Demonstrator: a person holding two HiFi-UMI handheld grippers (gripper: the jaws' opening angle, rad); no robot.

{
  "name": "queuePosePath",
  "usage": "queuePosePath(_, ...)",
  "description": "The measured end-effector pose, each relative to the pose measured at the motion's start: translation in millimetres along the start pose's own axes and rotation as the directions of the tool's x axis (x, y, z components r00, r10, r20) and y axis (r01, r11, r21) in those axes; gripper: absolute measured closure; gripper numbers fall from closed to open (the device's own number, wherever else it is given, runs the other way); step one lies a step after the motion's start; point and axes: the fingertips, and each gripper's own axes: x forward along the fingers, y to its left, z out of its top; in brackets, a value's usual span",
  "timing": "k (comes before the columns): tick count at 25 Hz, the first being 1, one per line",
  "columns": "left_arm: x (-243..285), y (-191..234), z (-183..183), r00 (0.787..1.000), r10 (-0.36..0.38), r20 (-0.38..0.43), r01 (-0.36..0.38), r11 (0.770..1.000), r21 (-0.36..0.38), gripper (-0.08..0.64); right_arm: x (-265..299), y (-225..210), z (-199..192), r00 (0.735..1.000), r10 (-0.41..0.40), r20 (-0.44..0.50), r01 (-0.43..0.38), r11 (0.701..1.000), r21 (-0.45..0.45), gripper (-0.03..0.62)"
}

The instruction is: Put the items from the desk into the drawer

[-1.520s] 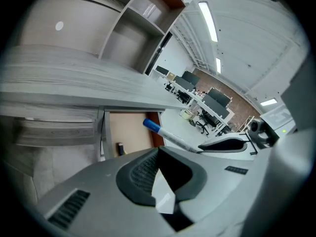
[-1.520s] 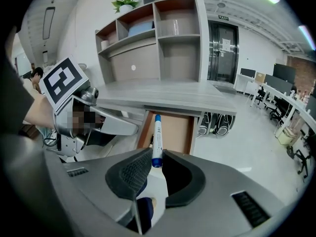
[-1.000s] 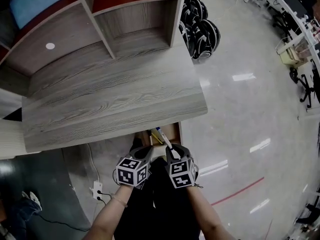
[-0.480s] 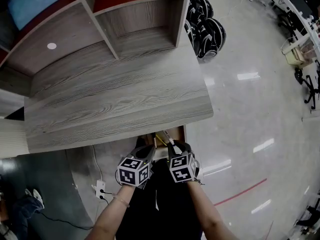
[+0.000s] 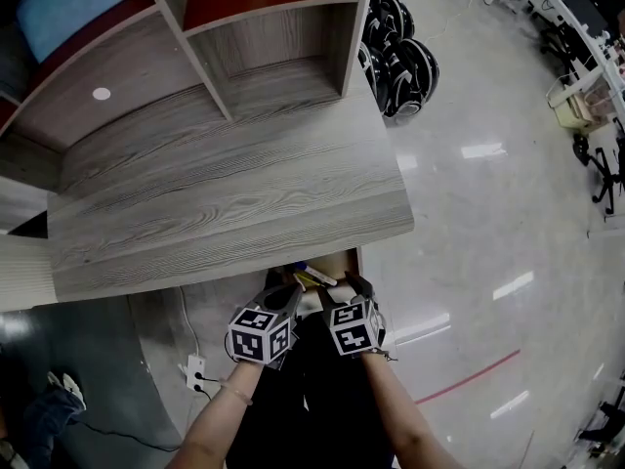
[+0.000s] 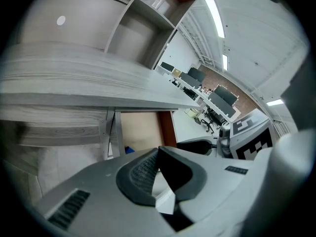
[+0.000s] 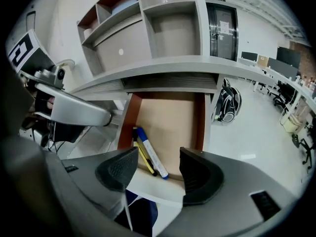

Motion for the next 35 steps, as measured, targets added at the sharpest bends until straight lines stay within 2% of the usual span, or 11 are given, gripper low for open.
queuePosePath(8, -9.7, -11.0, 8.7, 1.0, -0.02, 0.024, 0.019, 1.0, 0.011, 0.533, -14.7, 9.4, 0.9, 0.999, 0.017, 0.027, -0.018, 1.0, 0.007, 0.351)
queuePosePath(19, -30.2, -30.4, 7.2, 0.998, -0.04, 0.039, 0.039, 0.999, 0.034, 0.533, -49.8, 15.2, 7.6, 0.997, 0.001, 0.076, -0.004, 0.999, 0.044, 0.362)
queuePosePath(25, -43.4, -46.6, 15.3, 0.996, -0.063, 0.062, 0.059, 0.996, 0.062, 0.534, -69.4, 27.5, 20.2, 0.99, 0.044, 0.137, -0.052, 0.997, 0.059, 0.373)
queuePosePath(26, -46.4, -48.6, 17.3, 0.996, -0.065, 0.066, 0.06, 0.996, 0.071, 0.533, -73.2, 29.5, 24.4, 0.987, 0.048, 0.153, -0.057, 0.997, 0.058, 0.391)
queuePosePath(29, -57.5, -55.4, 27.4, 0.994, -0.068, 0.086, 0.058, 0.992, 0.108, 0.532, -85.4, 34.0, 39.8, 0.977, 0.063, 0.205, -0.074, 0.996, 0.047, 0.514)
queuePosePath(32, -67.4, -60.4, 42.0, 0.99, -0.071, 0.12, 0.054, 0.989, 0.137, 0.533, -93.7, 38.1, 55.8, 0.963, 0.094, 0.253, -0.109, 0.993, 0.045, 0.544)
queuePosePath(35, -76.9, -69.1, 54.8, 0.984, -0.087, 0.153, 0.064, 0.987, 0.147, 0.533, -107.4, 37.1, 70.7, 0.946, 0.084, 0.314, -0.103, 0.994, 0.044, 0.592)
